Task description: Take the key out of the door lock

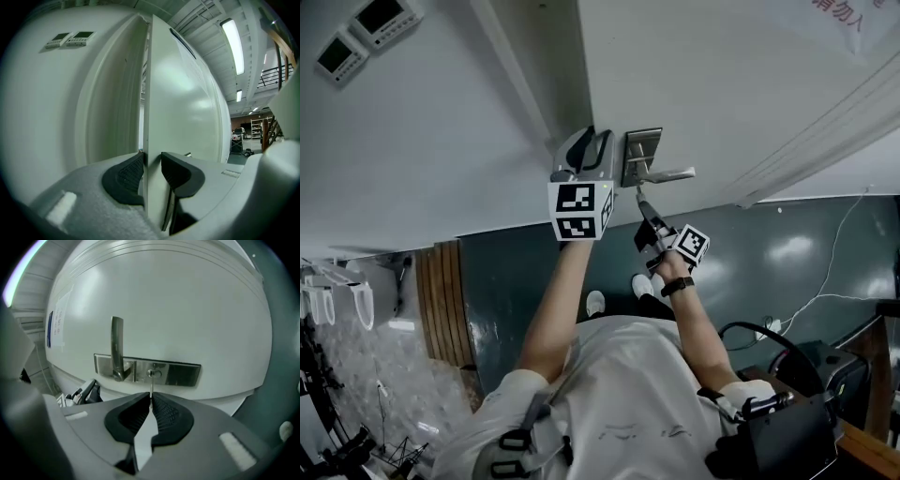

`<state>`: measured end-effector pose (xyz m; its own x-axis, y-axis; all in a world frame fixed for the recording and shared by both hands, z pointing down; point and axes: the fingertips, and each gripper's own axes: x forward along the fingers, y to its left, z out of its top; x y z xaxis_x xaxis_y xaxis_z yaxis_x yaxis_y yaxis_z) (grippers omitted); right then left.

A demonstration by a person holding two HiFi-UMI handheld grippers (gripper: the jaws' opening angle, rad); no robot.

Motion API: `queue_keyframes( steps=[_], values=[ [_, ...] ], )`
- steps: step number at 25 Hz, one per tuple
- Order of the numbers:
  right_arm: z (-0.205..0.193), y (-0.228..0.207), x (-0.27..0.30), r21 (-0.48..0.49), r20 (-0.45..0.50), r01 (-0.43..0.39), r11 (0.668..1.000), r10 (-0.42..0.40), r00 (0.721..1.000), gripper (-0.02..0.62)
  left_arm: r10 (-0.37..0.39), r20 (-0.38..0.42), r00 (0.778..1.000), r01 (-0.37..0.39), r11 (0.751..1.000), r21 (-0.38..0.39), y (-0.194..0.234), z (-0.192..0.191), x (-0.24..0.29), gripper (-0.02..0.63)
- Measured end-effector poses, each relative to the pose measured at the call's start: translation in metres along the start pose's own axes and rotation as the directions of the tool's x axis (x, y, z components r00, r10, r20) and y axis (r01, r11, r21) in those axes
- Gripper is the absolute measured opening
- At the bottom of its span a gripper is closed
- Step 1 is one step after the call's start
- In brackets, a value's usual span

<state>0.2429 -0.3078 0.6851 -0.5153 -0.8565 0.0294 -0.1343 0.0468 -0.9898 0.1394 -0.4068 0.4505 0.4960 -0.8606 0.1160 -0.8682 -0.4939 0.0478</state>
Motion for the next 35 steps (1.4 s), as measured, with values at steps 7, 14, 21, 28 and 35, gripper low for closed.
queue_keyframes(
  steps=[7, 14, 21, 28, 35],
  values=[
    [-0.028, 0.003, -0.095, -0.136, 0.082, 0.149, 0.979, -0.139, 0.987, 0.021, -0.100, 0.004, 0.995, 0.100, 0.995, -0.008, -0.011, -0.010, -0.023, 0.101],
    [-0.022, 0.105, -0.134, -0.650, 0.187, 0.281, 0.706, -0.210, 0.960, 0.023, -0.218, -0.031, 0.975, 0.216, 0.975, -0.055, -0.063, -0.063, -0.081, 0.044],
    [-0.009, 0.204, -0.135, -0.864, 0.237, 0.249, 0.437, -0.082, 0.968, 0.023, -0.216, 0.023, 0.976, 0.216, 0.976, -0.028, -0.103, -0.048, -0.130, 0.000],
    [-0.017, 0.249, -0.168, -0.940, 0.175, 0.172, 0.294, -0.013, 0.984, 0.023, -0.111, 0.088, 0.990, 0.108, 0.994, 0.035, -0.149, -0.016, -0.170, 0.000],
    [-0.042, 0.242, -0.193, -0.952, 0.096, 0.087, 0.293, 0.017, 0.995, 0.024, -0.042, 0.048, 0.998, 0.040, 0.998, 0.037, -0.176, -0.028, -0.201, 0.000]
  ],
)
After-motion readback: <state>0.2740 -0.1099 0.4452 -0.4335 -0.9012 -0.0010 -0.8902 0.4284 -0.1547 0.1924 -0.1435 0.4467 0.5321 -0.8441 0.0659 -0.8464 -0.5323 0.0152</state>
